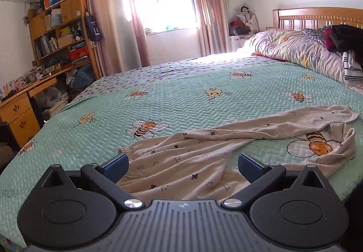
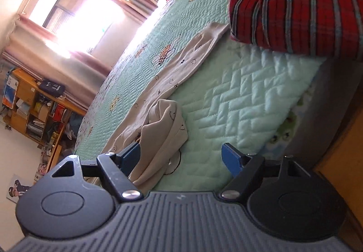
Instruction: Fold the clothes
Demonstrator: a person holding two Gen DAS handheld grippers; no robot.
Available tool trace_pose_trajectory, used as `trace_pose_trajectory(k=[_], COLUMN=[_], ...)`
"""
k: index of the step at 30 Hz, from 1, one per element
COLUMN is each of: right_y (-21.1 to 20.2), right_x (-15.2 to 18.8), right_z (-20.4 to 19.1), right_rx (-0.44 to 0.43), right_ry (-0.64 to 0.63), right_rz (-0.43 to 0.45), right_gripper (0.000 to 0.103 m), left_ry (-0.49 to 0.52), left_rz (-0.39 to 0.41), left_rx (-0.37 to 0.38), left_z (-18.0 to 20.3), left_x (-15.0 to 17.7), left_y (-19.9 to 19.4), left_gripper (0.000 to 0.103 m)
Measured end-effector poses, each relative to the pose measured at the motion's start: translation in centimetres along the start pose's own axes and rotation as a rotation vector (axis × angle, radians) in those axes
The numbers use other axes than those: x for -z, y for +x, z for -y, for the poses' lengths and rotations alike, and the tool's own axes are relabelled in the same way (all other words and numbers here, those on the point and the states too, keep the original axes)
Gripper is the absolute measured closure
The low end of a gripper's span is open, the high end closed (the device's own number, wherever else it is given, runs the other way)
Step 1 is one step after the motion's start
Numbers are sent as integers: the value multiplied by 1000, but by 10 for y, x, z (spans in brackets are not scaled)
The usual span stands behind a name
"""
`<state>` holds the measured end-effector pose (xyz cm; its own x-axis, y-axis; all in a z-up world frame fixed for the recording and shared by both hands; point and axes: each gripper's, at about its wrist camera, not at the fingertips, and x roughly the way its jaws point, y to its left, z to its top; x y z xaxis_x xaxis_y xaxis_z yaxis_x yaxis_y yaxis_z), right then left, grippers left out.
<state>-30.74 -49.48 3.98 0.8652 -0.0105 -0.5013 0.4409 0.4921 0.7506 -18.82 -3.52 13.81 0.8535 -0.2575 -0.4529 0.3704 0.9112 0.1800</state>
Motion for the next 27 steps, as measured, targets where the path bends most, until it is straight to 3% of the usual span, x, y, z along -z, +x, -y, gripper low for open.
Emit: trace_pose_trajectory(k=[7, 12, 14, 15, 18, 20, 21, 23, 24, 25, 26, 27], right_y=[36, 56, 68, 75, 68, 42, 26, -5, -12, -13, -8, 3], right_x=[0, -7, -12, -14, -14, -14, -13, -10, -9, -10, -12, -14], right_z=[4, -9, -12, -11, -20, -42, -57, -93, -104, -110, -111, -108], right_rx=[-56, -54, -53, -32, 6, 61, 105, 272, 347, 394, 405, 385], right_ry=[104, 83, 83, 96, 57, -88, -192, -435, -513, -564, -605, -629], right_rz=[25, 21, -9, -34, 2, 114, 185, 334, 376, 375, 319, 232], right_gripper=[22, 25, 53, 83, 86, 86, 86, 83, 77, 62, 48, 21], left_ry=[15, -2, -9, -12, -15, -29, -39, -61, -74, -87, -95, -101], left_rz=[-17, -46, -55, -59, -58, -54, -53, -59, -66, -74, -79, -85], left_rx=[69, 85, 90, 93, 90, 83, 80, 72, 69, 69, 73, 82], left_z=[21, 28, 30, 32, 29, 24, 21, 16, 14, 15, 16, 18], left_x=[9, 15, 16, 17, 16, 15, 14, 13, 14, 14, 15, 16], left_y=[3, 10, 11, 12, 10, 9, 9, 12, 15, 18, 20, 22], left_gripper=[1, 1, 1, 1, 1, 1, 1, 1, 1, 1, 1, 1])
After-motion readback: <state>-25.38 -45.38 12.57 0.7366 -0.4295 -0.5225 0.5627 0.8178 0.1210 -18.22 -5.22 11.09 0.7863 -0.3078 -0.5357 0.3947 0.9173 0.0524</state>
